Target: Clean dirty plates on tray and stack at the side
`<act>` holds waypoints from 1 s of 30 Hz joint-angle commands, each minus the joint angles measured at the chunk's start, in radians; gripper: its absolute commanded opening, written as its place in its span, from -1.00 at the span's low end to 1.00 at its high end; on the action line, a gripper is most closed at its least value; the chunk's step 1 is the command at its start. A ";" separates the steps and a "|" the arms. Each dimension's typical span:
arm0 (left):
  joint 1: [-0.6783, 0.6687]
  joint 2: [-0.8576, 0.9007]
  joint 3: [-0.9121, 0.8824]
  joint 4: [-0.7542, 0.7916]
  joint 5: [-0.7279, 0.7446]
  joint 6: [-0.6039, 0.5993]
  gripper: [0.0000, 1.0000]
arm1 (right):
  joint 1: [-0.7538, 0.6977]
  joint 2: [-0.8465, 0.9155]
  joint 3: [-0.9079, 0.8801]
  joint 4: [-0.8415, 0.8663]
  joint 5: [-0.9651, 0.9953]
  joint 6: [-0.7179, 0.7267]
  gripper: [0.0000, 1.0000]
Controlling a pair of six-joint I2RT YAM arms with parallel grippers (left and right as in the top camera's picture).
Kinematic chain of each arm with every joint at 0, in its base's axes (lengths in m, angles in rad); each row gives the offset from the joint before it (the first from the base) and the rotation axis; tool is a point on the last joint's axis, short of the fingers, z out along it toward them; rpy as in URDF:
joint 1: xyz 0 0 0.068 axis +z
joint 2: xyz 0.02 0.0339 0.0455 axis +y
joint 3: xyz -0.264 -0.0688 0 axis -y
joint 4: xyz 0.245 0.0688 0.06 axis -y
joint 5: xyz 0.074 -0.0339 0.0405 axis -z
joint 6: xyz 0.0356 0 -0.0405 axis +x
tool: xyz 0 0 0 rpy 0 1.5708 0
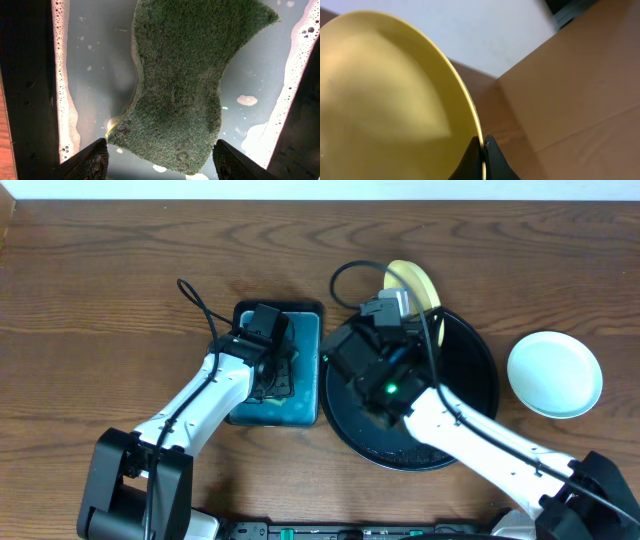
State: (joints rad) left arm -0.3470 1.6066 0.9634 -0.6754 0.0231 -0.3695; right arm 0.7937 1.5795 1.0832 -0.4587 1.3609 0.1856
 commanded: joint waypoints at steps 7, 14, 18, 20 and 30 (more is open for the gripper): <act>0.003 -0.002 0.002 -0.001 -0.011 -0.009 0.37 | -0.322 -0.004 0.001 -0.161 -0.496 0.379 -0.98; 0.003 -0.002 0.002 -0.001 -0.011 -0.009 0.37 | -0.690 -0.004 0.001 -0.190 -0.935 0.450 -0.98; 0.003 -0.002 0.002 -0.001 -0.011 -0.009 0.37 | -0.908 -0.004 0.001 -0.218 -1.129 0.449 -0.98; 0.003 -0.002 0.002 -0.001 -0.011 -0.009 0.37 | -1.004 -0.004 0.000 -0.236 -1.176 0.449 -0.98; 0.003 -0.002 0.002 -0.001 -0.011 -0.009 0.37 | -1.332 -0.004 -0.061 -0.292 -1.221 0.431 -0.98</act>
State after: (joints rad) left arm -0.3470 1.6066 0.9634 -0.6739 0.0231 -0.3695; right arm -0.4820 1.5795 1.0630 -0.7555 0.1730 0.6029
